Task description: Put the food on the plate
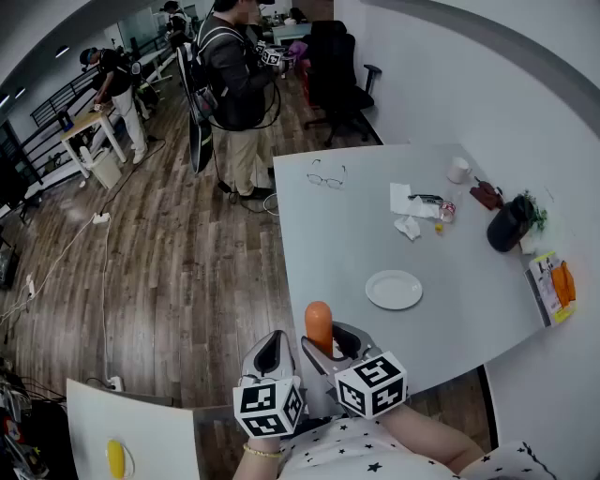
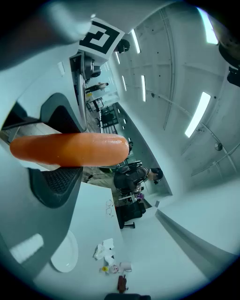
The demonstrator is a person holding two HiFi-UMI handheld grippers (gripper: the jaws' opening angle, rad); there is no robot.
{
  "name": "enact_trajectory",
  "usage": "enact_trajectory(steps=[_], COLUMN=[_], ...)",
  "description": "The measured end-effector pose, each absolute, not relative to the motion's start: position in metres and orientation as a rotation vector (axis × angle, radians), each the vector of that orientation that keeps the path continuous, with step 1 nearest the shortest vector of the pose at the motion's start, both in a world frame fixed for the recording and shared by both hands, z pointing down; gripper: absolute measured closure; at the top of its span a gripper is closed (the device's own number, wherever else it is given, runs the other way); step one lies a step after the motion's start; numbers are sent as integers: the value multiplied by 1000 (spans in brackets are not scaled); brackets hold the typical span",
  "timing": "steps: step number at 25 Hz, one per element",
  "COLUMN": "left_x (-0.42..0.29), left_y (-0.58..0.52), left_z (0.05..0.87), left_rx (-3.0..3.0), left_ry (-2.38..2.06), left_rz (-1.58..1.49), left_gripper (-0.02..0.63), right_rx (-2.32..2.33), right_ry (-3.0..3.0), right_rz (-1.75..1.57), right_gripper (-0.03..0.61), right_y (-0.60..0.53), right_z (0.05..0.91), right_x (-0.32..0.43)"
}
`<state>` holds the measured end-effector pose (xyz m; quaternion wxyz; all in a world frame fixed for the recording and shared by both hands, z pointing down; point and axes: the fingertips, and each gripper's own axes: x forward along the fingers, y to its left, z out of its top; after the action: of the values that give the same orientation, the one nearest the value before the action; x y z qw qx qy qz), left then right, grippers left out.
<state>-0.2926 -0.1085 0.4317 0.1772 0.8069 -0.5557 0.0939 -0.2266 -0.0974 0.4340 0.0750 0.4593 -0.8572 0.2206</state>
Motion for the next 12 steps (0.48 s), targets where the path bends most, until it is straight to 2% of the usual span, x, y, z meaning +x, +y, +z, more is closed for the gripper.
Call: enact_trajectory(steps=[12], left_x=[-298], left_y=[-105], left_z=[449], left_rx=[2328], left_ry=[-1514], left_rz=[272], left_gripper=[606], right_rx=[1458], right_ry=[-2515], right_rz=[671], right_gripper=[362], right_y=[-88], right_z=[451], right_x=[-227])
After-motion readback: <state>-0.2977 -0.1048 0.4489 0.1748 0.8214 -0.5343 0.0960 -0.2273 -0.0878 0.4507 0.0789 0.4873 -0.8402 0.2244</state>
